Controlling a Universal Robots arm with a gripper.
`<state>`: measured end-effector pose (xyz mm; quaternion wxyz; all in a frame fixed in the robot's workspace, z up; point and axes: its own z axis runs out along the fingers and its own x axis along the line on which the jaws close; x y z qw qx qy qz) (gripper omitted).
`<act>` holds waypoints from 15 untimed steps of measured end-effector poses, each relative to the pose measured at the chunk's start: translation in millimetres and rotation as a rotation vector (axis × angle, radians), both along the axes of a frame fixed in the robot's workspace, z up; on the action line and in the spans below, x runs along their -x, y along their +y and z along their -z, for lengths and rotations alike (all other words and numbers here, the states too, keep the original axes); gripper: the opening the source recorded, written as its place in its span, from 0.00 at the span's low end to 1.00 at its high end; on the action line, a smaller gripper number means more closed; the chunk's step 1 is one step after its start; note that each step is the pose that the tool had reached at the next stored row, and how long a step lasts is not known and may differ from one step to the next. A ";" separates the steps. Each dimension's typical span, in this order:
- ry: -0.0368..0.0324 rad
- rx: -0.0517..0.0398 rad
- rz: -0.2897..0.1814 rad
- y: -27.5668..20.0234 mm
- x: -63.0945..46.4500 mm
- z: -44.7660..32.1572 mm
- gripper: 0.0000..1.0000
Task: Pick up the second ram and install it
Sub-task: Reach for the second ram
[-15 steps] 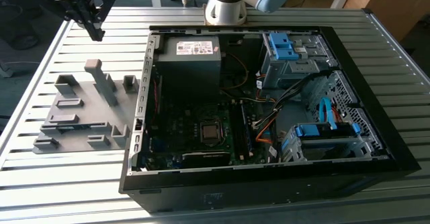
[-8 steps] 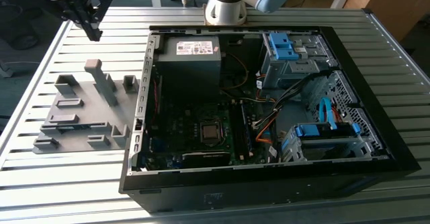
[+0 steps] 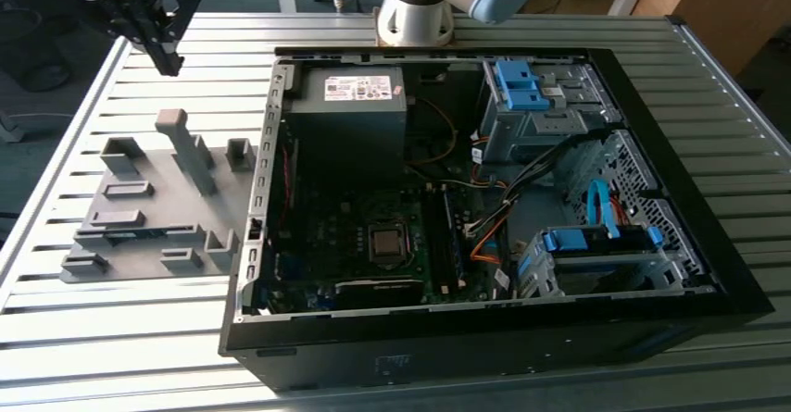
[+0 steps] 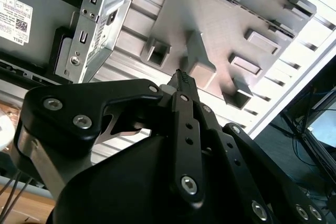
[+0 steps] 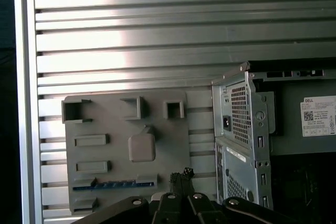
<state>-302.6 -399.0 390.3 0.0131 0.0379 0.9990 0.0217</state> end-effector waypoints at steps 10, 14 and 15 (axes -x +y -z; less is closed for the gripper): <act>0.0000 0.0000 0.000 0.0 5.0 0.0 0.11; 0.0000 0.0000 0.000 0.0 8.2 0.0 0.11; -0.0001 0.0000 0.000 0.0 9.0 0.1 0.11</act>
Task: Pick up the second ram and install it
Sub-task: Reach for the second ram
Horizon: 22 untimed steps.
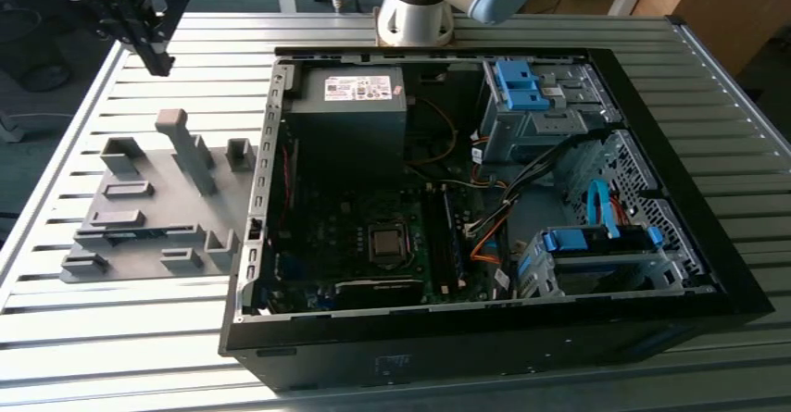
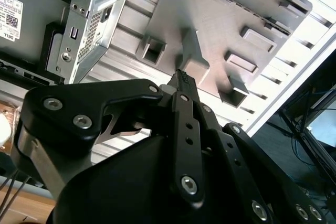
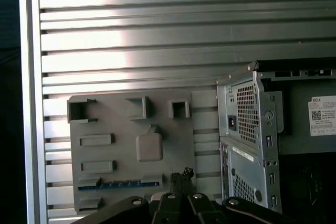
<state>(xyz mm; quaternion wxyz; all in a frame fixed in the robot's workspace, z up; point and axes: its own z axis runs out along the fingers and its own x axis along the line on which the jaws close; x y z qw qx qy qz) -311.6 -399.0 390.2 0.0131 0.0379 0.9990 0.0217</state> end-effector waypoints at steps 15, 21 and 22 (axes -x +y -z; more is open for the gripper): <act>0.0001 0.0000 0.000 -9.0 9.6 0.0 0.11; 0.0001 0.0000 0.000 -9.0 10.0 0.0 0.11; 0.0001 0.0000 0.000 -9.0 10.0 0.0 0.11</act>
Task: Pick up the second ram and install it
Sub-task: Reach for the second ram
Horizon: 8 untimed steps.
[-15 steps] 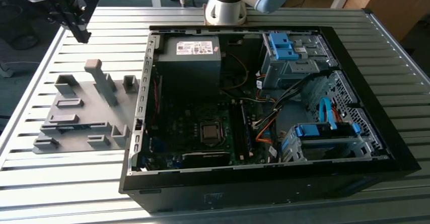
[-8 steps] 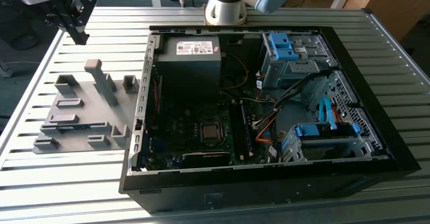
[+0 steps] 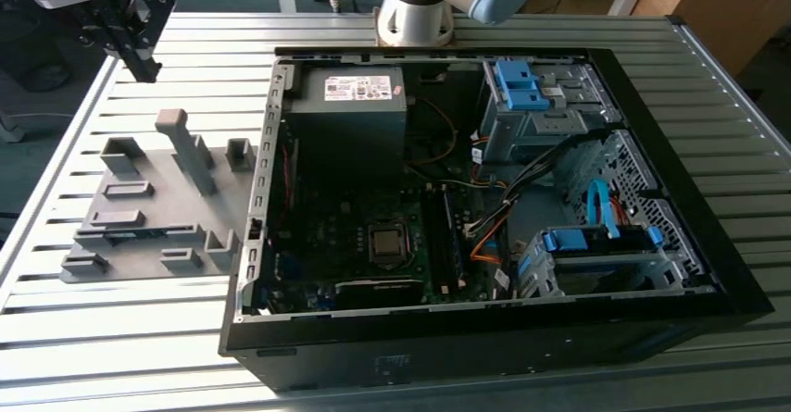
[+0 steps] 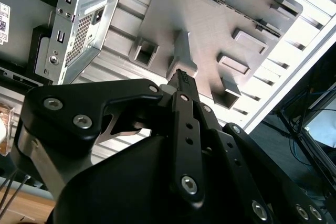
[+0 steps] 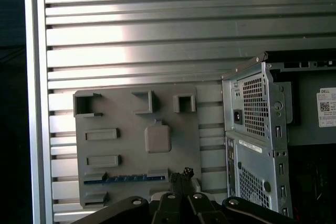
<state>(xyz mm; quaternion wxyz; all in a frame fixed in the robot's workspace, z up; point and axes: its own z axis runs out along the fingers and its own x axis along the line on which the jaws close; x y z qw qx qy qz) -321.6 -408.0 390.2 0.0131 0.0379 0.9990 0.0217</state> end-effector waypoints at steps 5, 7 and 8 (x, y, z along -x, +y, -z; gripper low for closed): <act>0.0000 0.0001 0.000 -0.1 1.5 0.0 0.11; 0.0000 0.0000 0.000 -0.5 4.2 0.0 0.11; 0.0000 0.0000 0.000 -0.8 5.4 0.0 0.11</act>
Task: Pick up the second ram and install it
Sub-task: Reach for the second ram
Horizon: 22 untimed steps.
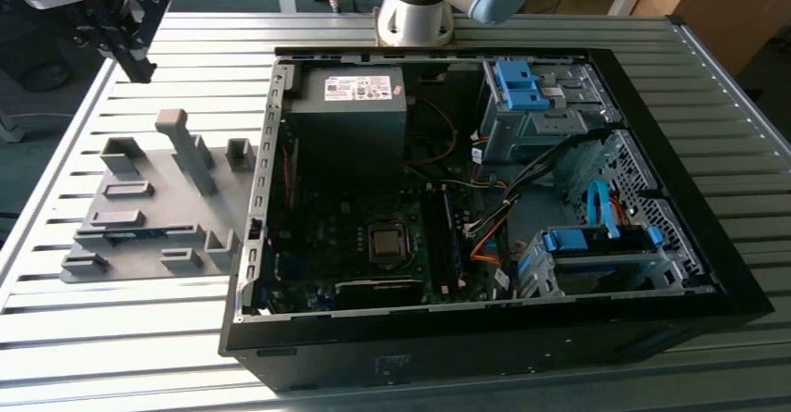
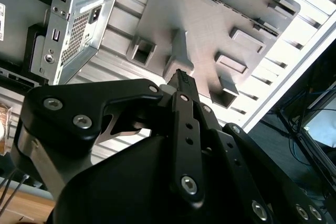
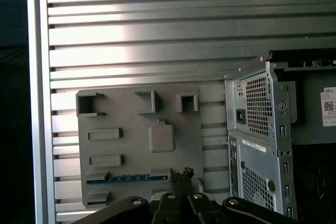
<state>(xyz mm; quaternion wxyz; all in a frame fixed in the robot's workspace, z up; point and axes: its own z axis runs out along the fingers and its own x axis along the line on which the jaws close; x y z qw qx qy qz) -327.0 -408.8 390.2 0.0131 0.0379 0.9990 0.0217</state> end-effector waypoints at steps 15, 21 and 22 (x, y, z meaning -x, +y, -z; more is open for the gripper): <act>-0.0001 0.0000 0.000 -29.2 22.1 0.2 0.11; 0.0000 0.0001 0.000 -35.2 48.2 0.5 0.11; 0.0000 0.0001 0.000 -35.8 52.7 0.6 0.11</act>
